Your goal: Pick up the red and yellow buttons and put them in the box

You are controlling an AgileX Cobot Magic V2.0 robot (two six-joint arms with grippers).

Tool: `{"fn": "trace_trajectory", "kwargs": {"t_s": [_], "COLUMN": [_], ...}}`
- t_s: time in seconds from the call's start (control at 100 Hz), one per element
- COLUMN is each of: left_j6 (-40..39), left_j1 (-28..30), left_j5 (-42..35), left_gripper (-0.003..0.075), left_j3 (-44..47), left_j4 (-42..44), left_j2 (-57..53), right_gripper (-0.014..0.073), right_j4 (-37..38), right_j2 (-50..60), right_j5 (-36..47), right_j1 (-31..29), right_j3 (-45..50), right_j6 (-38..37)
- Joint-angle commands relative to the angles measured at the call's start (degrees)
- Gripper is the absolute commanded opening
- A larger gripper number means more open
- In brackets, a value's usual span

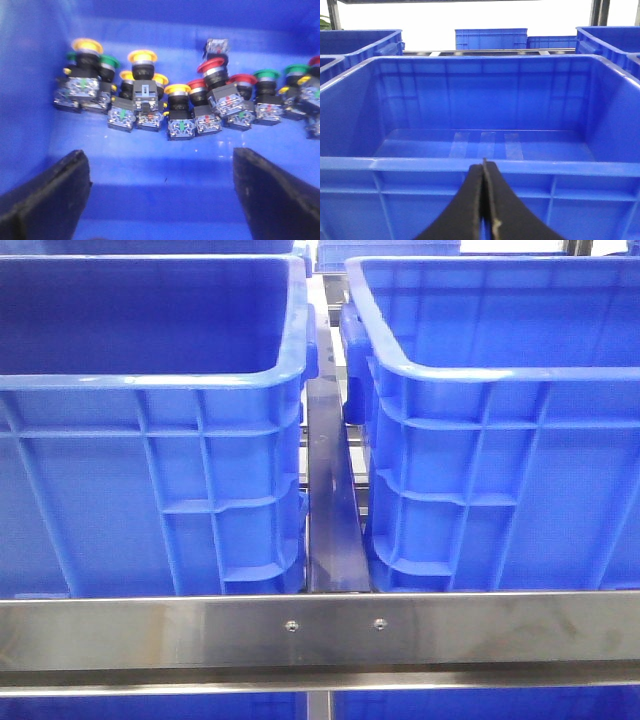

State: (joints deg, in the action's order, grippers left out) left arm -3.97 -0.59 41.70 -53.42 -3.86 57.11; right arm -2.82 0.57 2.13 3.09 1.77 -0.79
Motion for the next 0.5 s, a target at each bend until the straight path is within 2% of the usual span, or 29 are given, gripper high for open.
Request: {"fn": "trace_trajectory", "kwargs": {"t_s": [0.0,0.25,0.49], "left_j6": [0.02,-1.49,-3.13], "left_j1": [-1.58,-8.88,-13.14], "left_j5": [-5.95,-8.73,-8.73], "left_gripper": [0.0536,0.0536,0.0536], "left_j3": [-3.18,-10.25,-16.74], "left_j4": [-0.99,-0.73,1.68], "left_j2": [3.23,14.84,25.36], "right_gripper": [-0.0068,-0.0068,-0.0068], "right_j4": [0.02,0.02,0.02], "right_j2": [1.28,1.28,1.28], "right_j5": [4.76,4.76,4.76], "right_j1": [-0.15,-0.15,-0.15], "right_j3": [-0.21,-0.21,-0.21], "right_j6": [0.21,0.21,0.21]}}
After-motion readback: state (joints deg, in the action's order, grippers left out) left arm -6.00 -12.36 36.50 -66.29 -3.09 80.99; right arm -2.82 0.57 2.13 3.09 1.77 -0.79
